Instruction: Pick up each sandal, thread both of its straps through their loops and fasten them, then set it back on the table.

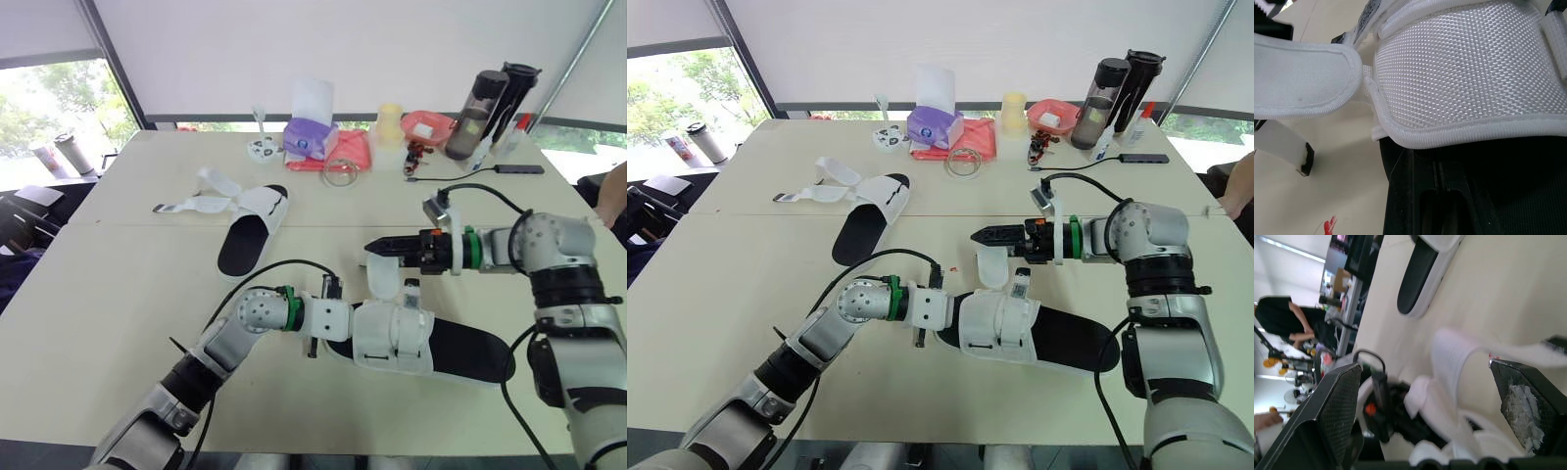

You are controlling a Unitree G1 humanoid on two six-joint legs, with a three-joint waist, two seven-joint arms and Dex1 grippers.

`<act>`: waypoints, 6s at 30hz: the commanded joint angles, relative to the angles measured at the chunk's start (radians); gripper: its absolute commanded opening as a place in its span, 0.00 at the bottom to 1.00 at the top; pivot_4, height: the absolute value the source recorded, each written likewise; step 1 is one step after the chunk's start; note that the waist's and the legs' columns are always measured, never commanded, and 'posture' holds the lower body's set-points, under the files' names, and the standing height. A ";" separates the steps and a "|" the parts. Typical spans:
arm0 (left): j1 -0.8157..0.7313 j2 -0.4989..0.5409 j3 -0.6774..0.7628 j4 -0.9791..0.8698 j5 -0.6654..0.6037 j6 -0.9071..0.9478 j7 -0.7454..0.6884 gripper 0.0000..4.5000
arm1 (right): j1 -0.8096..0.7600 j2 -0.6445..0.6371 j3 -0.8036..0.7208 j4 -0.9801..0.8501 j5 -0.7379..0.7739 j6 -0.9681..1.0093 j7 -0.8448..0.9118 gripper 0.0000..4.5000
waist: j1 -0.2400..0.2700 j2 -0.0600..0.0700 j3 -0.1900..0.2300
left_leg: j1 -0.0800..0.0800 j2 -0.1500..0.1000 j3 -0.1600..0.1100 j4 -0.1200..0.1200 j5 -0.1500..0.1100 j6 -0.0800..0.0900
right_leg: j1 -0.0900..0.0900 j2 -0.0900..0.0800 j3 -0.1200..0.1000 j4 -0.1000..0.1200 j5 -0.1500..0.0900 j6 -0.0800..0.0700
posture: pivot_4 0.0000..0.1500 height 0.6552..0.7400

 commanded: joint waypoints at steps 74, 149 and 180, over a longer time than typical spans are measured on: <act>0.000 -0.009 -0.063 0.141 0.040 -0.093 -0.037 0.00 | 0.995 -0.534 -0.351 -1.006 0.502 -0.495 -0.075 0.99 | -0.001 -0.002 -0.002 | 0.017 0.002 0.001 -0.001 -0.003 -0.001 | 0.019 -0.001 0.003 -0.004 -0.006 0.004 | 1.00 1.00; 0.143 0.000 -0.074 -0.119 -0.018 0.122 -0.047 0.00 | 1.121 -0.283 -0.236 -1.211 0.858 -0.443 -0.515 0.01 | 0.000 -0.006 -0.002 | 0.013 0.000 0.004 -0.001 -0.009 0.007 | 0.017 -0.006 0.002 -0.008 -0.011 0.007 | 1.00 1.00; 0.136 0.001 -0.064 -0.106 -0.009 0.126 -0.025 0.00 | 0.813 -0.363 -0.078 -0.919 0.553 -0.310 -0.235 0.01 | 0.001 -0.006 -0.002 | 0.007 0.000 0.005 -0.001 -0.008 0.011 | 0.016 -0.005 0.000 -0.019 -0.005 0.005 | 1.00 1.00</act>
